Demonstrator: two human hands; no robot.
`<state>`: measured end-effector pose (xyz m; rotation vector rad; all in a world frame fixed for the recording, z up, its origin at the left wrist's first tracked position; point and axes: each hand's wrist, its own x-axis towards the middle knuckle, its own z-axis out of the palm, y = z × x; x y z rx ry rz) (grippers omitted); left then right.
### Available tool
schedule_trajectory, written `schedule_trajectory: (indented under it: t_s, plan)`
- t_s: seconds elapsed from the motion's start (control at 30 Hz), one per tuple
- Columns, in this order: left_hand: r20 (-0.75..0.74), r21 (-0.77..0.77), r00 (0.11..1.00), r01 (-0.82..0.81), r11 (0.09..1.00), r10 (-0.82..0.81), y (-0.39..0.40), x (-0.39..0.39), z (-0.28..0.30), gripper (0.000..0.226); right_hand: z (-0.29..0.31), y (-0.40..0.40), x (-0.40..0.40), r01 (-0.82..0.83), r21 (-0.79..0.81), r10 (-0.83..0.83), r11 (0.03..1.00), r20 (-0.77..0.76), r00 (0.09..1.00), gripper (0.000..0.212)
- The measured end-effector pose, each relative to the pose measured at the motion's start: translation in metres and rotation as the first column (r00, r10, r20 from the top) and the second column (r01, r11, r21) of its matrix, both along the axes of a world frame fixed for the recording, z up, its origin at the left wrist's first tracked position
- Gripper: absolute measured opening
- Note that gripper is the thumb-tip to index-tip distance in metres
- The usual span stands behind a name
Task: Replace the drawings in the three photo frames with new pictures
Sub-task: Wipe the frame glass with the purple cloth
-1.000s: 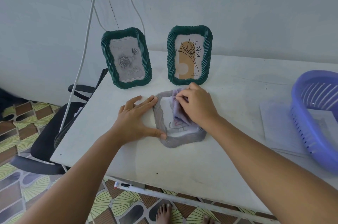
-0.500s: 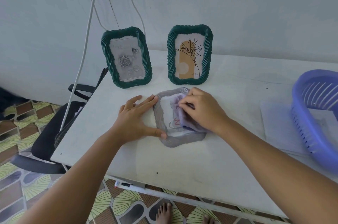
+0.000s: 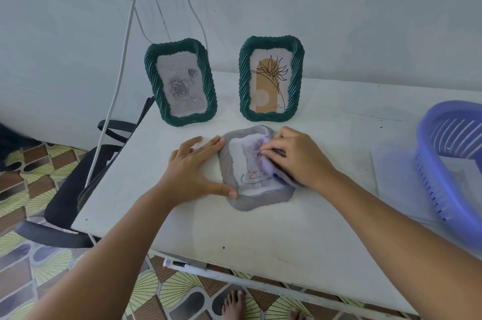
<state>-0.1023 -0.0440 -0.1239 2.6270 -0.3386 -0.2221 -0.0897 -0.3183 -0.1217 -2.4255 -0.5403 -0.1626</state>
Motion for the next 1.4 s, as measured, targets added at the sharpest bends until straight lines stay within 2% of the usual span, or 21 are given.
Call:
schedule_trajectory:
  t_s: [0.13,0.27,0.33,0.43,0.5,0.63,0.7,0.9,1.1,1.3,1.4]
  plan:
    - [0.012,0.015,1.0,-0.009,1.0,0.009,0.0,0.0,-0.001,0.134,-0.007,0.025,0.015,0.13,-0.002,-0.13,0.992,0.045,0.991,0.016]
    - [0.016,0.014,1.0,-0.006,1.0,0.006,0.0,0.0,-0.001,0.135,-0.006,0.018,-0.003,-0.112,-0.022,0.112,0.993,0.001,0.994,0.014]
    - [0.01,0.011,1.0,-0.001,1.0,0.001,0.0,0.0,-0.001,0.135,0.0,0.003,-0.005,-0.16,-0.026,0.159,0.987,-0.027,0.987,0.013]
    - [0.001,0.019,1.0,0.006,1.0,-0.006,0.001,0.0,0.001,0.132,0.0,0.002,0.007,-0.004,-0.008,0.004,1.0,0.002,1.0,0.014]
    - [0.004,0.02,1.0,0.009,1.0,-0.009,0.0,0.0,0.001,0.132,-0.003,0.017,0.008,0.015,-0.007,-0.015,1.0,0.027,1.0,0.016]
    - [0.012,0.003,1.0,0.007,1.0,-0.007,0.0,0.0,0.002,0.13,-0.008,0.022,-0.015,-0.199,-0.022,0.199,0.98,0.005,0.98,0.019]
    - [0.017,0.006,1.0,0.008,1.0,-0.008,0.0,0.0,0.002,0.131,-0.004,0.009,-0.019,-0.235,-0.011,0.234,0.972,-0.036,0.971,0.017]
    - [0.006,0.005,1.0,0.006,1.0,-0.006,0.0,0.0,0.002,0.127,-0.004,0.02,0.003,-0.035,0.01,0.035,0.999,0.009,0.999,0.015]
    - [0.017,0.002,1.0,0.005,1.0,-0.005,0.001,0.0,0.001,0.13,-0.001,0.004,-0.02,-0.256,0.0,0.255,0.967,-0.081,0.963,0.017]
    - [0.001,0.0,1.0,0.003,1.0,-0.003,0.0,0.0,0.001,0.129,-0.005,0.02,-0.003,-0.011,0.01,0.011,1.0,0.015,1.0,0.014]
    - [0.011,-0.002,1.0,0.002,1.0,-0.001,0.0,0.0,0.001,0.129,-0.008,0.031,-0.014,-0.168,-0.027,0.168,0.985,-0.01,0.986,0.016]
